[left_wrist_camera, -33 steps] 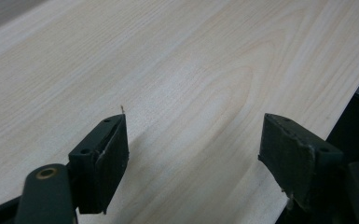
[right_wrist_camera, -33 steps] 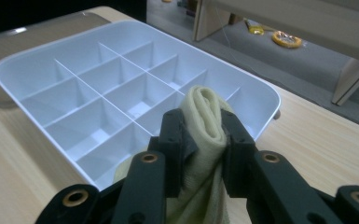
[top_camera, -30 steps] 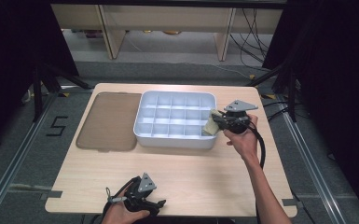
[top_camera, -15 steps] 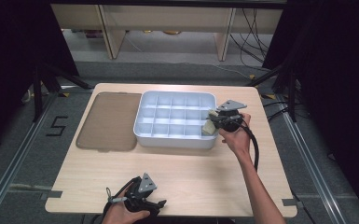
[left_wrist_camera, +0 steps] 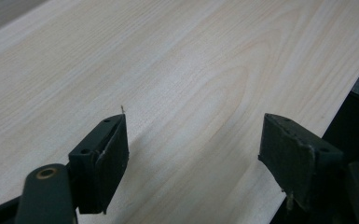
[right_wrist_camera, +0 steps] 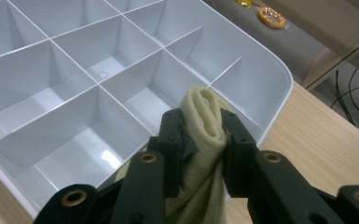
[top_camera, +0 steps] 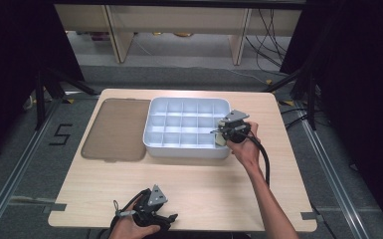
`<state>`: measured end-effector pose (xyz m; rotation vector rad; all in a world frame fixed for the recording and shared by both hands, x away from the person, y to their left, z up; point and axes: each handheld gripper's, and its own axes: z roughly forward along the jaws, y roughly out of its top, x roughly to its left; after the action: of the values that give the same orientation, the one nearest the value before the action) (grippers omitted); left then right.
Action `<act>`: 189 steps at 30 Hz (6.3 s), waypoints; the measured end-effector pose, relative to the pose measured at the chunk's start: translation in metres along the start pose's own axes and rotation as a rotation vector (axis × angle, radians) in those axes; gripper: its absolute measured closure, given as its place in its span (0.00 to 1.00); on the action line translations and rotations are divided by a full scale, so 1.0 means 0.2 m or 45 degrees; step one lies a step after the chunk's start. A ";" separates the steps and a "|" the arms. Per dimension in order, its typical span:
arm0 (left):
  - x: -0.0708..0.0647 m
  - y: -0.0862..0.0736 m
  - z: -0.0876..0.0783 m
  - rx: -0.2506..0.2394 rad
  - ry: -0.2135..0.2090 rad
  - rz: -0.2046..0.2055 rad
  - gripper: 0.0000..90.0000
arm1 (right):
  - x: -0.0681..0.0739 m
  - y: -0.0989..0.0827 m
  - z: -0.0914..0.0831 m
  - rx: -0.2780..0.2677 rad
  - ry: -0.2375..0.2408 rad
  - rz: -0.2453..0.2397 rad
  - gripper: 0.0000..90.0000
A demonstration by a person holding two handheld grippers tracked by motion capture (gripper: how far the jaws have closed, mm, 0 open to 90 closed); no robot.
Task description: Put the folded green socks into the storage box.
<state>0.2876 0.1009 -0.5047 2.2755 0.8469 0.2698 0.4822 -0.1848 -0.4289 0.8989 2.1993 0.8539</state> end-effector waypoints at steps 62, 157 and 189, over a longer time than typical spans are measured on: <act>0.00 0.00 0.00 -0.004 -0.005 -0.007 0.26 | 0.06 -0.10 0.06 0.163 0.112 0.077 0.97; 0.02 0.01 -0.02 -0.044 -0.001 -0.036 0.23 | 0.07 -0.13 -0.25 -0.113 0.229 0.214 0.51; 0.04 0.00 -0.02 -0.035 0.016 -0.029 0.22 | 0.19 -0.20 -0.34 -0.111 0.277 0.241 0.38</act>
<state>0.2912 0.1078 -0.5014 2.2396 0.8703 0.2838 0.3967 -0.2011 -0.4271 1.0243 2.2637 1.1777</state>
